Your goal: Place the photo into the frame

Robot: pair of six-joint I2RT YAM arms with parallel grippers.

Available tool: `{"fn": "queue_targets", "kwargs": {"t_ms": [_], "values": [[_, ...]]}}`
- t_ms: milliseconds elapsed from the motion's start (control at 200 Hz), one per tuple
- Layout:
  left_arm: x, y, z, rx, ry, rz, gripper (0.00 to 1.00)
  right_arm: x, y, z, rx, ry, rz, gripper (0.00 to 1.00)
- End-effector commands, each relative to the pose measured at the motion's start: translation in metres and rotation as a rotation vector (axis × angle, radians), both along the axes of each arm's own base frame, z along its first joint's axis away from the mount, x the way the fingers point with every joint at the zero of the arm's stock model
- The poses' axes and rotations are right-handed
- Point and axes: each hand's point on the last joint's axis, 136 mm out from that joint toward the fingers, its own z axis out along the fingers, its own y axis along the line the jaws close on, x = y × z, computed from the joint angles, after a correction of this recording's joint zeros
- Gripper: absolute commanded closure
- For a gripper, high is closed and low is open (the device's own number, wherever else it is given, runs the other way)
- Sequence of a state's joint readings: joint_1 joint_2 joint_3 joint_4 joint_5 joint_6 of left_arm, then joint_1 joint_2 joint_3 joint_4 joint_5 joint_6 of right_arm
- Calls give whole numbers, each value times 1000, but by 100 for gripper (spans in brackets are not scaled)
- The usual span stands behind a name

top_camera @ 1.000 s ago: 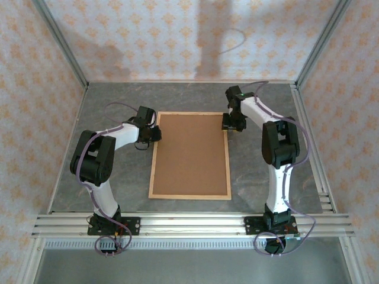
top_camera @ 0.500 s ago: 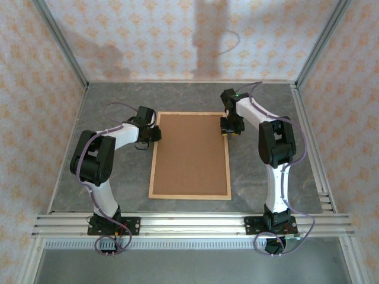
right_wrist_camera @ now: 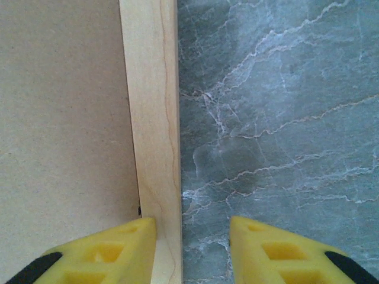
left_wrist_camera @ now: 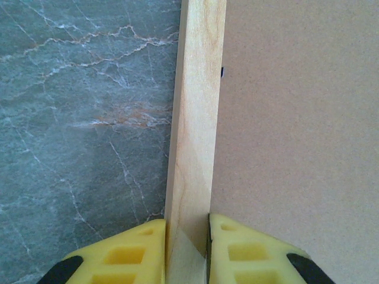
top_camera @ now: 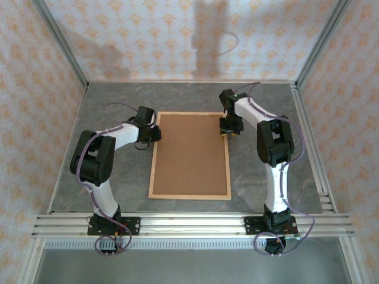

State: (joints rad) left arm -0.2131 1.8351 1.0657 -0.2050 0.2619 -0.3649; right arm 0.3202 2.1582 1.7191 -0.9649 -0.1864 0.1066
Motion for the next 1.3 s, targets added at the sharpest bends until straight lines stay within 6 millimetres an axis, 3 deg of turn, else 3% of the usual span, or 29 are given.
{"fn": "queue_targets", "kwargs": {"t_ms": [0, 661, 921, 1296], "values": [[-24, 6, -26, 15, 111, -5, 80, 6, -2, -3, -31, -8, 12, 63], [-24, 0, -28, -10, 114, -17, 81, 6, 23, -25, 5, 30, 36, 63], [-24, -3, -28, -27, 111, -20, 81, -6, 17, -40, -15, 72, 28, 65], [-24, -7, -27, -30, 108, -29, 82, -16, 37, -55, 44, 109, 65, 66]]}}
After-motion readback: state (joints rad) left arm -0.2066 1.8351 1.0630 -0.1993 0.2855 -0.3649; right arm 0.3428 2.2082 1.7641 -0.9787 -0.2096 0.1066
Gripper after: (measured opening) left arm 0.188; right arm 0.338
